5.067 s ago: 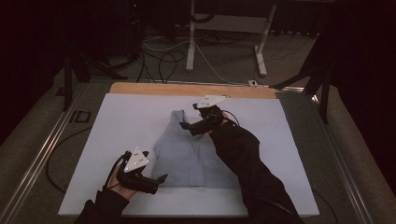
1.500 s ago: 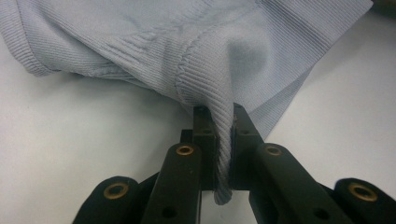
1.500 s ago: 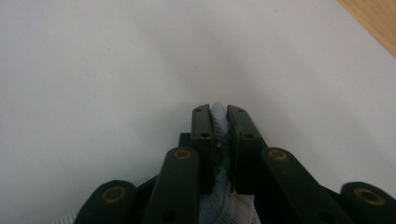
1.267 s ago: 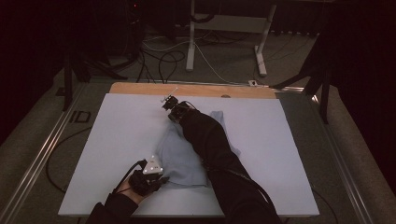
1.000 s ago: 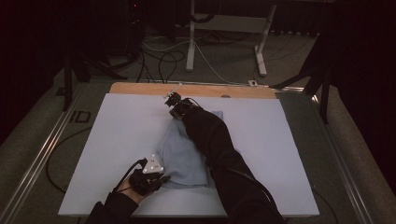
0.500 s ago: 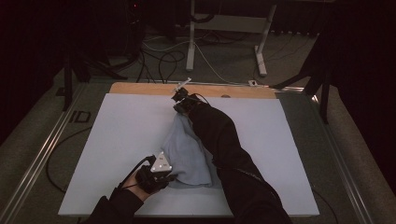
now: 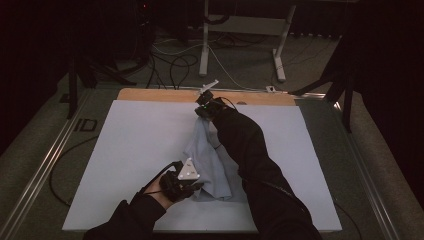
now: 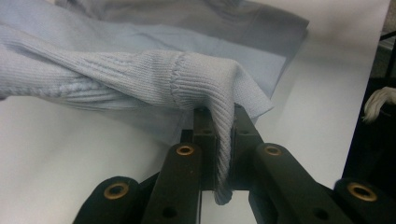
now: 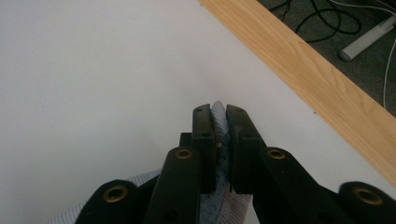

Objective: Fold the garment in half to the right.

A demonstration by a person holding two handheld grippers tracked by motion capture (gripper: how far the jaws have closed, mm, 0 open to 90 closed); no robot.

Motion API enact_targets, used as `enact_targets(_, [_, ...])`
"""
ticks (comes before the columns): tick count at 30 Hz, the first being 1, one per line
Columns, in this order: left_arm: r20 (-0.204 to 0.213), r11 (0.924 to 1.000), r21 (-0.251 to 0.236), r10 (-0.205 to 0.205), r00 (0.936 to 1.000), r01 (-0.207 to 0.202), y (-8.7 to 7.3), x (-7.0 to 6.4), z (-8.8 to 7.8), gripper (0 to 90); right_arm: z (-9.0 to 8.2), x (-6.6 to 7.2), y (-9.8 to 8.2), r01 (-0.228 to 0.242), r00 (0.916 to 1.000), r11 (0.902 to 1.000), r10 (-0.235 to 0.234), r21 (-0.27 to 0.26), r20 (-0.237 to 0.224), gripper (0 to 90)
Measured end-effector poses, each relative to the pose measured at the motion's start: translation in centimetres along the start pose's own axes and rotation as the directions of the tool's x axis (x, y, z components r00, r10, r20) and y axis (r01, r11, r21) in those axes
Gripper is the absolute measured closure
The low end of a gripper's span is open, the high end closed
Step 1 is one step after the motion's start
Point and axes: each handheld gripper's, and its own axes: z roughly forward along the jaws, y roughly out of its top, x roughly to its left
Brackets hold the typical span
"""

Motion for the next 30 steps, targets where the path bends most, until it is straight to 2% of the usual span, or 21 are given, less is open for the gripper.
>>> enact_targets(10, [0.031,0.9984,0.022,0.051,0.9982,-0.052,1.9,-0.6,1.7,85.9,-1.8,-1.6,-1.5,-0.016,0.9999,0.9997,0.016,-0.018,0.004,83.6])
enact_targets(11, [0.034,0.9984,0.022,0.052,0.9981,-0.052,2.0,-0.6,1.9,85.9,-2.2,-2.0,-1.9,-0.033,0.9995,0.9991,0.033,-0.027,0.004,83.6])
enact_targets(16, [0.043,0.9963,0.036,0.077,0.9961,-0.078,2.9,-0.9,2.5,85.9,-3.0,-2.9,-3.0,-0.049,0.9987,0.9982,0.049,-0.036,0.009,83.5])
enact_targets(23, [0.062,0.9924,0.053,0.108,0.9923,-0.111,4.0,-1.3,3.5,85.9,-3.7,-4.2,-4.6,-0.076,0.9970,0.9962,0.076,-0.043,0.013,83.5])
enact_targets(30, [0.076,0.9900,0.048,0.129,0.9887,-0.133,4.7,-1.7,4.2,85.9,-4.2,-5.1,-5.7,-0.097,0.9951,0.9939,0.097,-0.053,0.016,83.5])
